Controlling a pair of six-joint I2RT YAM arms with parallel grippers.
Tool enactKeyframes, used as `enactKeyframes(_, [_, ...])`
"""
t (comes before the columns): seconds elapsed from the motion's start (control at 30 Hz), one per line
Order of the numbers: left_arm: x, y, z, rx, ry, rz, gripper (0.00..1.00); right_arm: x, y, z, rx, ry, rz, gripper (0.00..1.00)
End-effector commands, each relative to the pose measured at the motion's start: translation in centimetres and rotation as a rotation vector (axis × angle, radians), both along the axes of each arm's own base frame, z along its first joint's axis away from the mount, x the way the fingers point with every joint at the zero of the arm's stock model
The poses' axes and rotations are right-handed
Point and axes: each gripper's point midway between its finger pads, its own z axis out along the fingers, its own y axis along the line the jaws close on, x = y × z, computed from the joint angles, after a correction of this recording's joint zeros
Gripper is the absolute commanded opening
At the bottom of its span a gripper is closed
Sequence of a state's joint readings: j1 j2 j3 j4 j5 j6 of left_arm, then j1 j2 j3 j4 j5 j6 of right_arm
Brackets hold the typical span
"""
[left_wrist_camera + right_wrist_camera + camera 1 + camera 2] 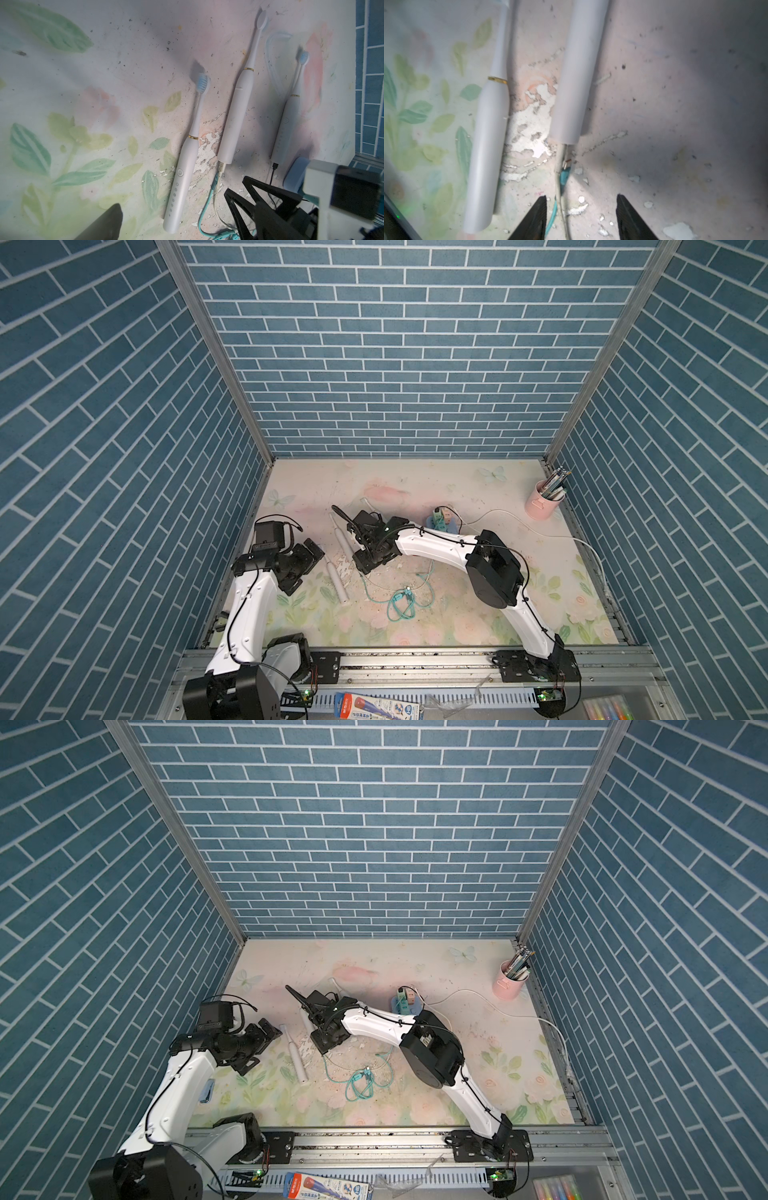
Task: Charge the electric toothbrush
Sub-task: Move the electric toothbrush to the center of the board.
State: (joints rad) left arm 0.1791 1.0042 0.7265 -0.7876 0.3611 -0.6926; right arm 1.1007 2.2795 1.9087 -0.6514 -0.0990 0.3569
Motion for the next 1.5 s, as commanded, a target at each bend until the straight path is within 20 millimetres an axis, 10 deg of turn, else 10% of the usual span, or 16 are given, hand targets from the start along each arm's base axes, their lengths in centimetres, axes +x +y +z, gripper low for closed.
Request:
enactKeyframes(0.0, [-0.3,0.1,-0.4,0.0,0.013,0.008,1.0,1.2,1.4,-0.6,-0.007,-0.042,0.005,0.59])
enactKeyframes(0.37, [-0.3,0.1,-0.3,0.001,0.009,0.006,1.0,5.0,1.7,-3.8,-0.11,-0.069,-0.11,0.54])
enactKeyframes(0.77, [-0.2,0.2,-0.4,0.001,0.009,0.008,1.0,5.8,2.2,-1.5,-0.071,-0.124,-0.076,0.0])
enactKeyframes(0.93, [-0.2,0.2,-0.4,0.001,0.009,0.008,1.0,7.7,0.2,1.0,-0.046,-0.189,-0.132,0.0])
enactKeyframes(1.17, [-0.2,0.2,-0.4,0.001,0.01,0.008,1.0,9.7,-3.8,-1.4,-0.079,-0.145,-0.191,0.01])
enactKeyframes(1.33, [-0.2,0.2,-0.5,0.0,0.014,0.009,1.0,8.1,-3.3,0.1,-0.045,-0.153,-0.129,0.35])
enactKeyframes(1.47, [-0.2,0.2,-0.5,-0.001,0.013,0.01,0.99,5.8,-2.5,2.6,0.01,-0.186,-0.12,0.42])
